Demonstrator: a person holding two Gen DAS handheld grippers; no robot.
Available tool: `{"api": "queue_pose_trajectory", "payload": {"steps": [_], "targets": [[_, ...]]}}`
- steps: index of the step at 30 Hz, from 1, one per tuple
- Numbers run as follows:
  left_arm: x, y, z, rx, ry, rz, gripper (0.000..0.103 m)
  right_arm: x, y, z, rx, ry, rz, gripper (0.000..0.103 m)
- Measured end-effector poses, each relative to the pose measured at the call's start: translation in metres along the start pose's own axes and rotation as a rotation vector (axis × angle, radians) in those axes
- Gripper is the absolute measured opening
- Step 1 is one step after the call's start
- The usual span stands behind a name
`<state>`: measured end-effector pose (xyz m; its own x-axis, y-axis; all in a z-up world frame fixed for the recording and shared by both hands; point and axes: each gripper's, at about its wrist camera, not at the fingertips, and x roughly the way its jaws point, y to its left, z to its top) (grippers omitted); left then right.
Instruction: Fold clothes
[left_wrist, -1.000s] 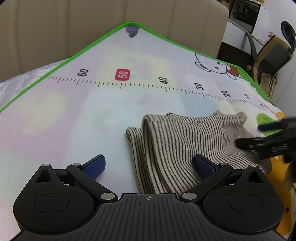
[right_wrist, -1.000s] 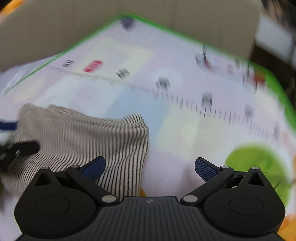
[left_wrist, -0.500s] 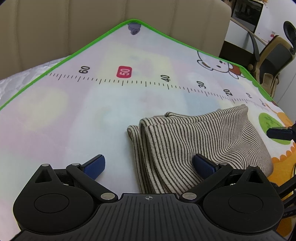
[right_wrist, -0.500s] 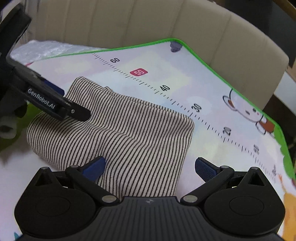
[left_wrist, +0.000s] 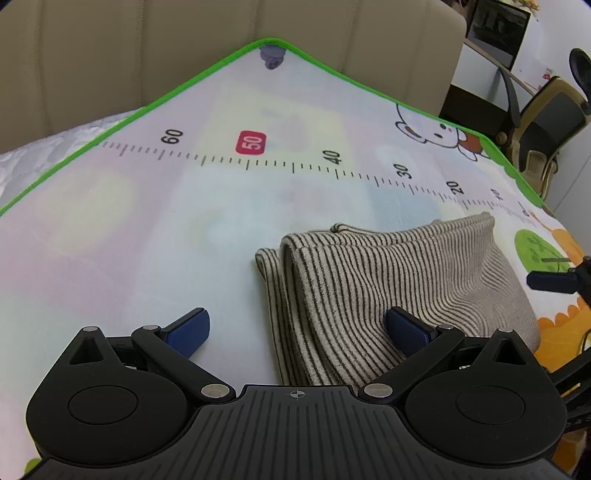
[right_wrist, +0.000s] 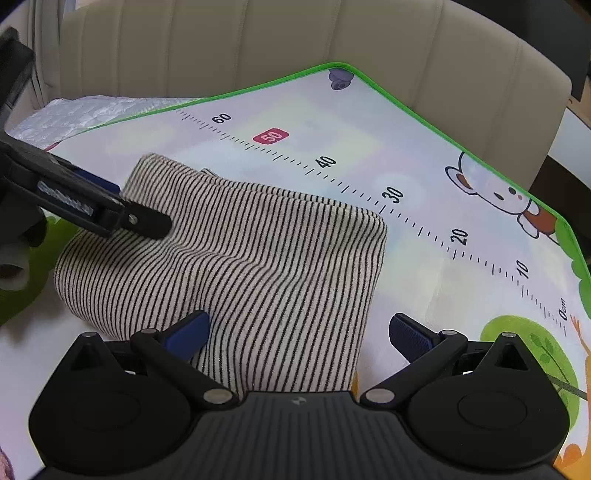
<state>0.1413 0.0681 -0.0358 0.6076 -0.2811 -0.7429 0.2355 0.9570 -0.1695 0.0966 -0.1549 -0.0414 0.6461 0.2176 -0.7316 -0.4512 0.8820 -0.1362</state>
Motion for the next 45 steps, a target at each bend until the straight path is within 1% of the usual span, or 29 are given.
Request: {"api": "queue_pose_trajectory", "payload": {"steps": [5, 7, 9, 15, 18, 19, 22, 24, 25, 27, 29, 31, 35, 37, 38, 40, 42, 43, 45], "targets": [[-0.018, 0.0, 0.001, 0.027, -0.047, 0.033, 0.103, 0.0, 0.0, -0.006, 0.018, -0.024, -0.001, 0.103], [-0.011, 0.001, 0.001, 0.025, -0.026, 0.057, 0.103, 0.0, -0.002, -0.007, 0.046, -0.024, 0.008, 0.103], [-0.002, 0.0, 0.0, 0.032, -0.01, 0.065, 0.103, 0.001, -0.004, -0.009, 0.073, -0.024, 0.015, 0.103], [0.001, 0.0, -0.001, 0.04, -0.012, 0.064, 0.103, -0.001, -0.003, -0.011, 0.091, -0.028, 0.004, 0.103], [0.002, 0.003, -0.001, 0.023, -0.006, 0.054, 0.103, -0.003, -0.008, -0.006, 0.139, 0.003, 0.022, 0.103], [0.003, 0.003, 0.0, 0.019, -0.005, 0.054, 0.103, -0.006, -0.01, -0.003, 0.15, 0.0, 0.029, 0.103], [0.003, 0.004, 0.0, 0.013, -0.003, 0.054, 0.103, -0.022, -0.006, 0.0, 0.173, -0.077, 0.075, 0.103], [0.004, 0.004, 0.0, 0.013, -0.002, 0.052, 0.103, -0.025, 0.0, 0.0, 0.186, -0.117, 0.086, 0.103], [0.004, 0.004, 0.0, 0.013, -0.002, 0.053, 0.103, -0.021, 0.003, 0.001, 0.187, -0.116, 0.088, 0.103], [0.004, 0.004, 0.0, 0.012, 0.0, 0.05, 0.103, -0.002, 0.013, 0.001, 0.156, -0.052, 0.049, 0.103], [0.006, 0.004, -0.001, 0.012, 0.004, 0.055, 0.103, 0.011, 0.018, -0.004, 0.127, -0.058, 0.03, 0.103], [0.008, 0.005, -0.001, 0.013, 0.005, 0.061, 0.103, 0.012, 0.02, -0.004, 0.111, -0.07, 0.022, 0.103], [0.008, 0.007, 0.0, -0.002, 0.008, 0.04, 0.103, 0.005, 0.009, -0.001, 0.184, -0.03, 0.057, 0.103], [0.008, 0.007, 0.0, -0.003, 0.006, 0.04, 0.103, -0.008, 0.002, 0.0, 0.264, -0.026, 0.072, 0.103], [0.008, 0.007, -0.001, -0.002, 0.005, 0.042, 0.103, -0.016, -0.001, -0.003, 0.309, -0.037, 0.089, 0.103], [0.008, 0.008, 0.0, -0.005, 0.006, 0.041, 0.103, -0.031, -0.01, -0.014, 0.449, -0.044, 0.174, 0.103], [0.009, 0.008, 0.0, -0.009, 0.006, 0.04, 0.103, -0.038, -0.018, -0.031, 0.615, -0.026, 0.302, 0.103], [0.008, 0.008, 0.0, -0.009, 0.005, 0.041, 0.103, -0.037, -0.019, -0.04, 0.666, -0.01, 0.356, 0.102], [0.004, 0.006, 0.0, -0.001, -0.011, 0.044, 0.103, -0.032, -0.016, -0.055, 0.744, 0.037, 0.441, 0.086]]}}
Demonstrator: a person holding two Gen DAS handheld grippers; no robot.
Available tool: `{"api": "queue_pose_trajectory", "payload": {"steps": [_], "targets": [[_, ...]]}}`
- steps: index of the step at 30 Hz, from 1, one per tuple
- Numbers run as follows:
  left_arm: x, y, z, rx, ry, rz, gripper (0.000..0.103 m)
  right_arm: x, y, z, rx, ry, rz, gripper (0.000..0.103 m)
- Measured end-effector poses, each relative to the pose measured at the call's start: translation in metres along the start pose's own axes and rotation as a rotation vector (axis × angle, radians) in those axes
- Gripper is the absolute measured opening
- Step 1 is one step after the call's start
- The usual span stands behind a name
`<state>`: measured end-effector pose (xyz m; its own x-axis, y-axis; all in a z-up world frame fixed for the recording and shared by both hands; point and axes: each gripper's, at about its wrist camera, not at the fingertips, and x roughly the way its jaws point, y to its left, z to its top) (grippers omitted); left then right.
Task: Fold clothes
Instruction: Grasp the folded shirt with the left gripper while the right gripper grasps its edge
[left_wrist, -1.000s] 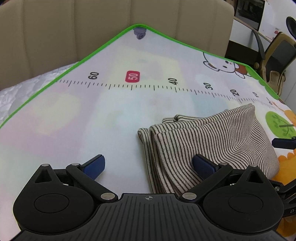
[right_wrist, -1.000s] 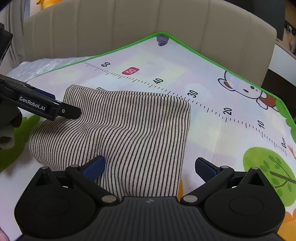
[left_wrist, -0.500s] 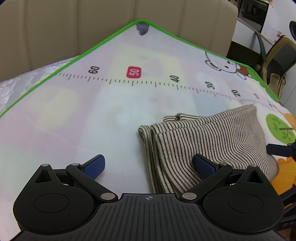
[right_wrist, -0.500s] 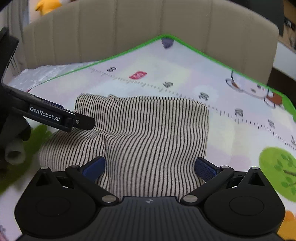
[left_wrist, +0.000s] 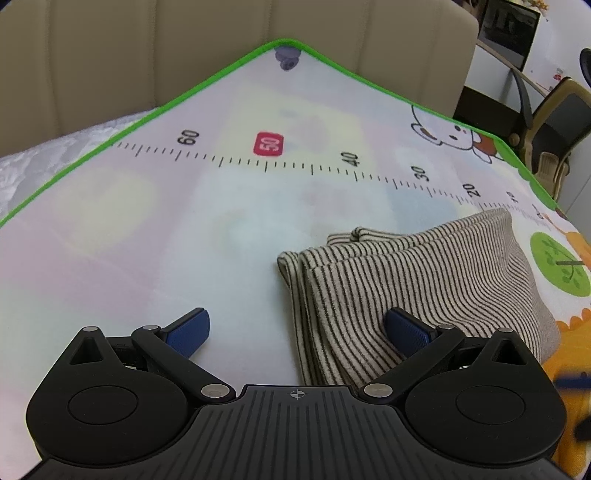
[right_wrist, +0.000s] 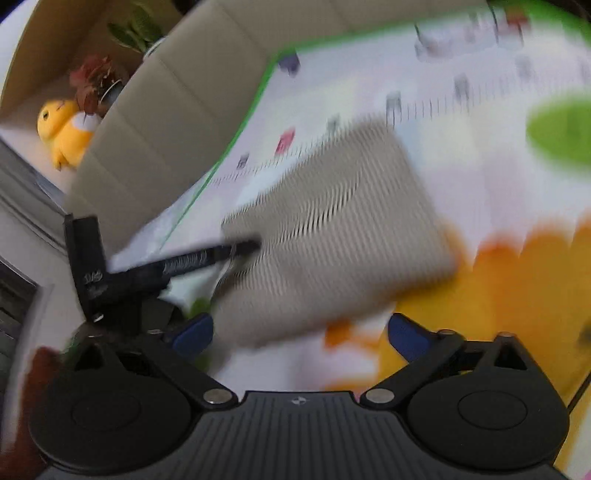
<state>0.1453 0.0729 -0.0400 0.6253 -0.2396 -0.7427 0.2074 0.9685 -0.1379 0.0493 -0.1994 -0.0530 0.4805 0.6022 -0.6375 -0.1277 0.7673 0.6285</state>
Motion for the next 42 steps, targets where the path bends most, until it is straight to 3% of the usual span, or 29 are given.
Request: {"api": "queue_pose_trajectory", "payload": {"steps": [2, 4, 7, 9, 14, 18, 23, 26, 30, 33, 35, 37, 39, 42], "targets": [[-0.012, -0.003, 0.003, 0.02, -0.021, 0.006, 0.103, 0.006, -0.008, -0.006, 0.03, 0.025, -0.011, 0.065], [-0.036, -0.007, 0.013, 0.061, -0.082, -0.024, 0.103, 0.012, -0.018, -0.003, 0.054, 0.017, -0.029, 0.054], [-0.06, -0.015, 0.034, 0.117, -0.155, -0.134, 0.103, 0.018, -0.029, 0.012, 0.076, -0.015, -0.033, 0.051], [-0.06, -0.026, 0.049, 0.186, -0.162, -0.182, 0.103, 0.022, -0.035, 0.024, 0.086, -0.023, -0.02, 0.051], [-0.001, -0.04, 0.074, 0.236, -0.003, -0.279, 0.101, 0.023, -0.048, 0.041, 0.097, -0.06, -0.035, 0.053], [0.044, -0.044, 0.062, 0.277, 0.119, -0.186, 0.101, 0.029, -0.06, 0.051, 0.11, -0.071, -0.037, 0.056], [0.047, -0.025, 0.044, 0.082, 0.139, -0.23, 0.095, 0.043, -0.06, 0.067, 0.06, -0.068, -0.05, 0.057], [0.035, -0.024, 0.032, 0.014, 0.141, -0.253, 0.084, 0.045, -0.063, 0.079, 0.047, -0.066, -0.063, 0.057], [0.02, -0.034, 0.015, -0.071, 0.15, -0.293, 0.084, 0.038, -0.063, 0.089, 0.006, -0.087, -0.122, 0.06], [0.007, -0.052, -0.007, -0.12, 0.168, -0.363, 0.089, 0.032, -0.065, 0.096, -0.006, -0.114, -0.159, 0.061], [-0.005, -0.067, -0.021, -0.096, 0.187, -0.394, 0.089, 0.026, -0.066, 0.098, -0.022, -0.132, -0.183, 0.063], [-0.019, -0.069, -0.024, -0.113, 0.163, -0.397, 0.088, 0.02, -0.062, 0.095, -0.055, -0.147, -0.212, 0.064], [-0.039, -0.055, -0.018, -0.173, 0.084, -0.376, 0.089, 0.012, -0.052, 0.087, -0.116, -0.171, -0.224, 0.064], [-0.058, -0.031, -0.003, -0.233, -0.057, -0.24, 0.094, -0.001, -0.025, 0.07, -0.264, -0.225, -0.237, 0.073]]}}
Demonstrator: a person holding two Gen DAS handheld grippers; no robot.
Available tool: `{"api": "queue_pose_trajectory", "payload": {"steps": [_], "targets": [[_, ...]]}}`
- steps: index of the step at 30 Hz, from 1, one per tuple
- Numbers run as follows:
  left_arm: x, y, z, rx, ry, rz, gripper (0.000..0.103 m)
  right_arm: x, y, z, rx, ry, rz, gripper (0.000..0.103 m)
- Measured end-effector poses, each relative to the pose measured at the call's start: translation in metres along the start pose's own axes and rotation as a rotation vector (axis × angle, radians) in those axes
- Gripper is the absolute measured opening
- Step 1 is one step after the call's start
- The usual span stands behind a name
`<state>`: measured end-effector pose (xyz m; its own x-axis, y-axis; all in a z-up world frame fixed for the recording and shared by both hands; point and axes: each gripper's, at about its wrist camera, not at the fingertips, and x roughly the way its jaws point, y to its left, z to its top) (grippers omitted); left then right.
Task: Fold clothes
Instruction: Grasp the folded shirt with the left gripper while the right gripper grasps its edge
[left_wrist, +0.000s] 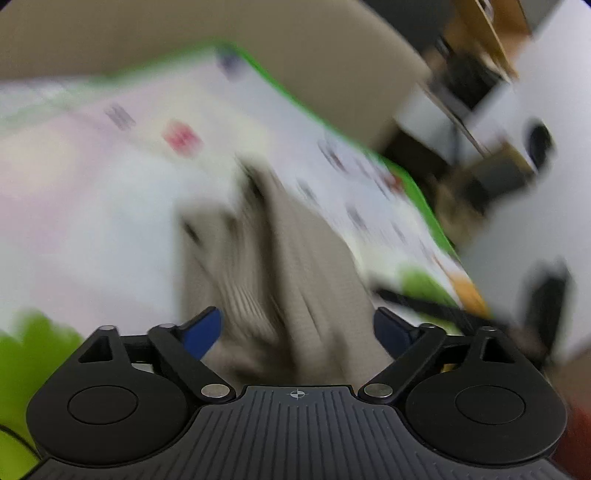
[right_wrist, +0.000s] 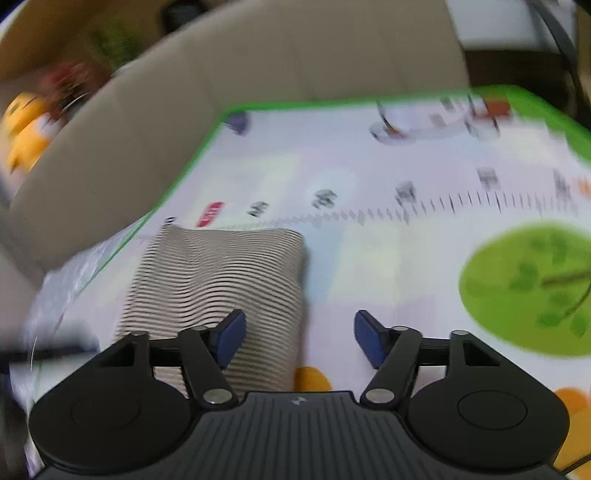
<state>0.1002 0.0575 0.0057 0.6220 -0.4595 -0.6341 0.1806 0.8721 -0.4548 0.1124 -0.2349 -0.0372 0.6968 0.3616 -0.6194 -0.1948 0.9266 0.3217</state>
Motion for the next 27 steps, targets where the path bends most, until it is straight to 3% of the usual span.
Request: {"api": "queue_pose_trajectory", "payload": {"steps": [2, 3, 4, 6, 8, 12, 15, 17, 20, 22, 27], "targets": [[-0.004, 0.011, 0.01, -0.001, -0.074, 0.109, 0.09, -0.015, 0.026, -0.007, -0.104, -0.062, 0.007, 0.078], [-0.002, 0.018, 0.011, -0.013, -0.076, 0.135, 0.082, -0.021, 0.039, -0.012, -0.145, -0.082, 0.022, 0.081], [0.004, 0.026, 0.011, -0.036, -0.058, 0.143, 0.077, -0.027, 0.051, -0.017, -0.188, -0.1, 0.037, 0.084], [0.021, 0.041, 0.006, -0.094, 0.016, 0.13, 0.058, -0.03, 0.078, -0.032, -0.291, -0.119, 0.075, 0.089], [0.035, 0.046, -0.002, -0.09, 0.07, 0.129, 0.055, -0.026, 0.103, -0.047, -0.385, -0.117, 0.1, 0.092], [0.048, 0.048, -0.009, -0.05, 0.114, 0.134, 0.055, 0.001, 0.123, -0.063, -0.451, -0.081, 0.046, 0.091], [0.047, 0.053, -0.011, -0.09, 0.125, 0.095, 0.054, 0.001, 0.11, -0.052, -0.409, -0.079, 0.056, 0.071], [0.045, 0.055, -0.013, -0.117, 0.134, 0.063, 0.048, -0.006, 0.093, -0.034, -0.337, -0.059, 0.1, 0.035], [0.048, 0.047, -0.014, -0.107, 0.15, 0.006, 0.039, -0.019, 0.077, -0.008, -0.296, -0.069, 0.09, 0.013], [0.049, 0.037, -0.017, -0.083, 0.165, -0.011, 0.038, -0.027, 0.071, 0.006, -0.279, -0.096, 0.06, 0.012], [0.054, 0.032, -0.021, -0.085, 0.189, -0.046, 0.038, -0.03, 0.044, 0.032, -0.044, -0.107, 0.117, 0.01]]}}
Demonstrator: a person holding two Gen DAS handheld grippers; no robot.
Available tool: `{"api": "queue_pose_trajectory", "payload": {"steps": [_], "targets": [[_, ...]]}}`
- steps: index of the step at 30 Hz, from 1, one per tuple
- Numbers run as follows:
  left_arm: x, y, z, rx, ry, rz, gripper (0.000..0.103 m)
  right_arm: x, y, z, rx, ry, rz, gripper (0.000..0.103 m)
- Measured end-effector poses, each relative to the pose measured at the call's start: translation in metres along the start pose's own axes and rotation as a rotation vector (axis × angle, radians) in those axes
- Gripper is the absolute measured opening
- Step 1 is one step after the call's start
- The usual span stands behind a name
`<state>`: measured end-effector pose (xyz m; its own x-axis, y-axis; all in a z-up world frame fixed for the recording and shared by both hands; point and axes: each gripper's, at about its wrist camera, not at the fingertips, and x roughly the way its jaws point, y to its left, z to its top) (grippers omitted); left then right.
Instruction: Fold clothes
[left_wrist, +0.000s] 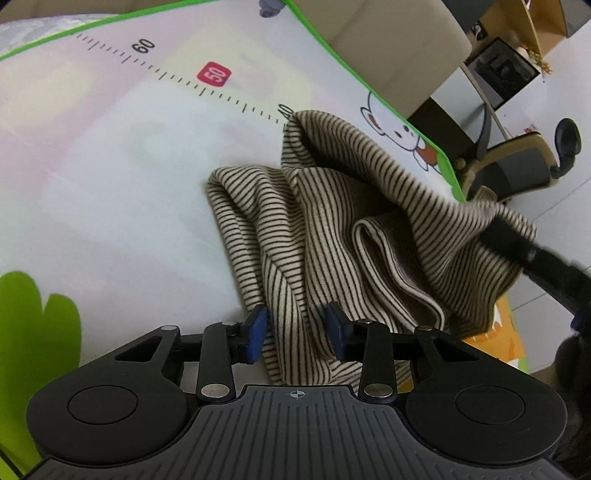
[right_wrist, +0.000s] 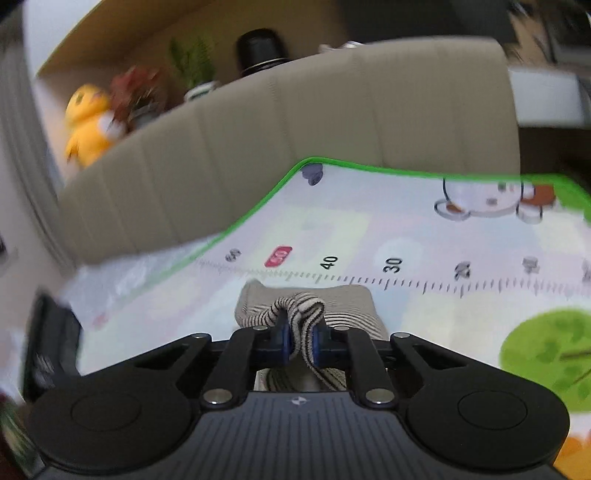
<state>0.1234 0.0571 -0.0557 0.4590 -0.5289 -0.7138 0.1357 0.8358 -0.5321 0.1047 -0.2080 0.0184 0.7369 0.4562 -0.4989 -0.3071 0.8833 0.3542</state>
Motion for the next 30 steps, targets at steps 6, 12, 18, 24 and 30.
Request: {"api": "queue_pose_trajectory", "payload": {"steps": [6, 12, 18, 24, 30], "targets": [[0.003, 0.009, 0.0, -0.039, 0.011, 0.006, 0.04, 0.013, -0.003, -0.013, 0.303, 0.068, 0.211, 0.01], [-0.004, 0.028, 0.003, -0.138, 0.018, -0.008, 0.045, 0.05, 0.011, -0.048, 0.419, 0.165, 0.289, 0.01], [-0.06, 0.056, 0.019, -0.238, -0.19, -0.008, 0.064, 0.066, 0.031, -0.092, 0.274, 0.291, 0.253, 0.01], [-0.042, 0.016, 0.017, -0.051, -0.166, -0.005, 0.077, 0.065, 0.08, -0.103, -0.069, 0.279, 0.165, 0.01], [-0.016, 0.003, 0.01, 0.069, -0.096, 0.103, 0.08, 0.042, 0.082, -0.08, -0.24, 0.247, 0.201, 0.041]]}}
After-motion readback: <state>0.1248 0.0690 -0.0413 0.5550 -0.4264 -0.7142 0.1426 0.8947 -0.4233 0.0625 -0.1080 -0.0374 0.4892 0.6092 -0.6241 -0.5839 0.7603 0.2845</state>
